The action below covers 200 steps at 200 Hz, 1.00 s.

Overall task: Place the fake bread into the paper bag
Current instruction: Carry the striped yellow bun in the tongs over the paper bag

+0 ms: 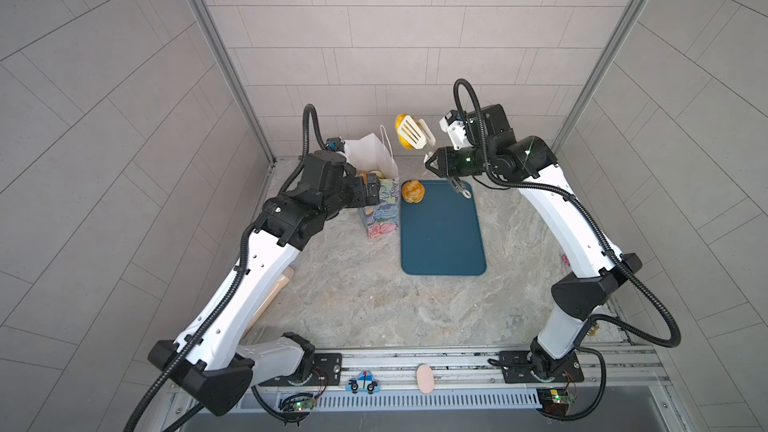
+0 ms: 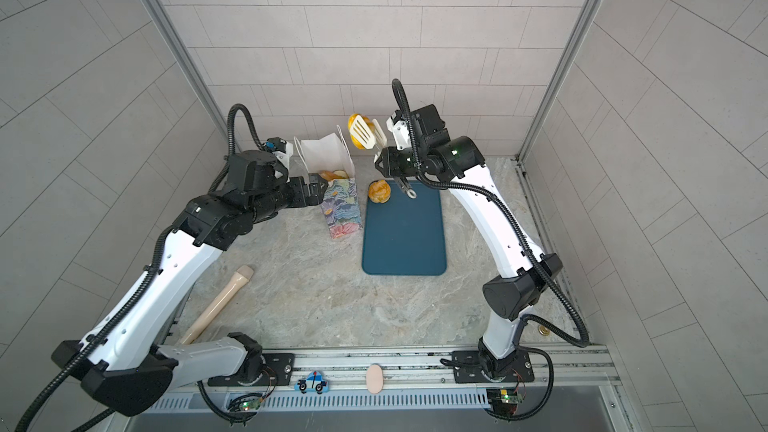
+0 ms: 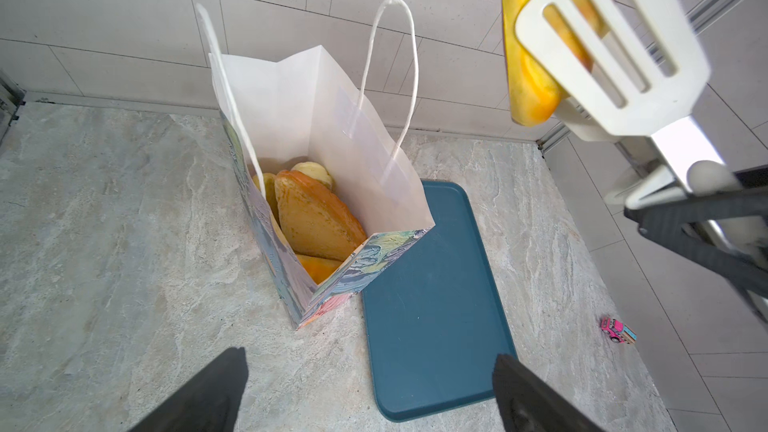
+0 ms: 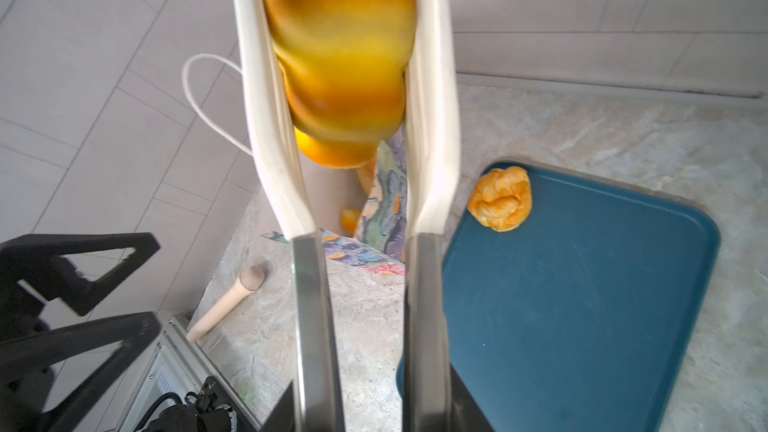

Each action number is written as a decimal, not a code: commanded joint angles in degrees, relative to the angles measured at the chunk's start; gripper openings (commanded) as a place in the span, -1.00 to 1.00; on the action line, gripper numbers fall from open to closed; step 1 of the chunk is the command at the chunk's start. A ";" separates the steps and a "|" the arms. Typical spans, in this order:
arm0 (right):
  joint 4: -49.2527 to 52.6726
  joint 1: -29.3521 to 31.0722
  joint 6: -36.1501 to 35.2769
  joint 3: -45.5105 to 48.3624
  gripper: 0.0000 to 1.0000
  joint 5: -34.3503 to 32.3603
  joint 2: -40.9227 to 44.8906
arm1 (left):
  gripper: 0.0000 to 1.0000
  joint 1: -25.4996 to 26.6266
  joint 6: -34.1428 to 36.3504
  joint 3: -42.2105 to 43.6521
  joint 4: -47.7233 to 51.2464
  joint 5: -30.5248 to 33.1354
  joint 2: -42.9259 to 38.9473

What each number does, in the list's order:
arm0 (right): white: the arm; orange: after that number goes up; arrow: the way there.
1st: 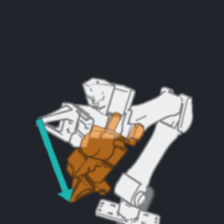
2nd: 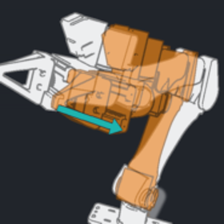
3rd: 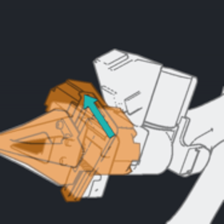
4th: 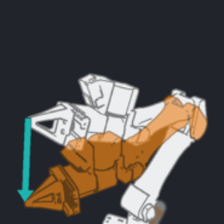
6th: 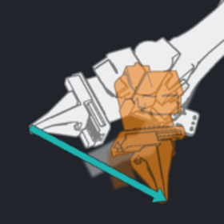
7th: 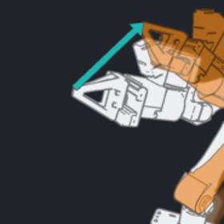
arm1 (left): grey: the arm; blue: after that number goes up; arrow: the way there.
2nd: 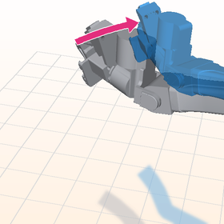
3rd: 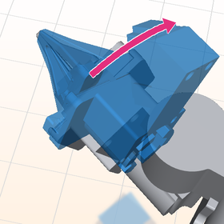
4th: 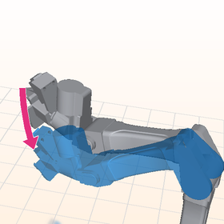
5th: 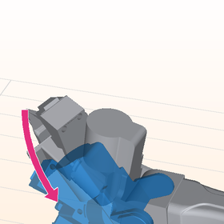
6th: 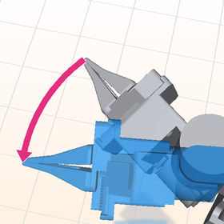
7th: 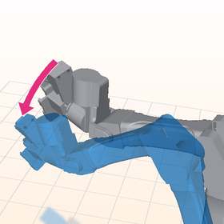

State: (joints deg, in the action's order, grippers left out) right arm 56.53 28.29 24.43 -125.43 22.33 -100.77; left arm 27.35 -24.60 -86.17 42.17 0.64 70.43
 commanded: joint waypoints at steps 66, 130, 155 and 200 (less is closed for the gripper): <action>-2.60 7.27 -2.90 -6.78 -0.17 -0.49 -6.96 | 1.00 -1.59 -0.71 0.82 2.18 1.34 -4.38; 2.01 7.39 -2.25 -11.70 -0.17 -3.55 -12.67 | 1.00 -1.64 -1.11 2.52 3.16 2.08 -5.92; 2.74 7.42 -2.49 -12.00 -0.11 -4.00 -13.46 | 1.00 -1.61 -1.51 3.02 3.13 1.38 -5.59; 5.17 7.49 -3.47 -12.17 0.00 -5.58 -14.01 | 1.00 -1.60 -1.66 3.23 2.97 0.53 -4.71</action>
State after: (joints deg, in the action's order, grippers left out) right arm 61.10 35.59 22.17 -135.44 18.35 -114.69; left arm 26.11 -25.67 -83.31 44.58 1.39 65.67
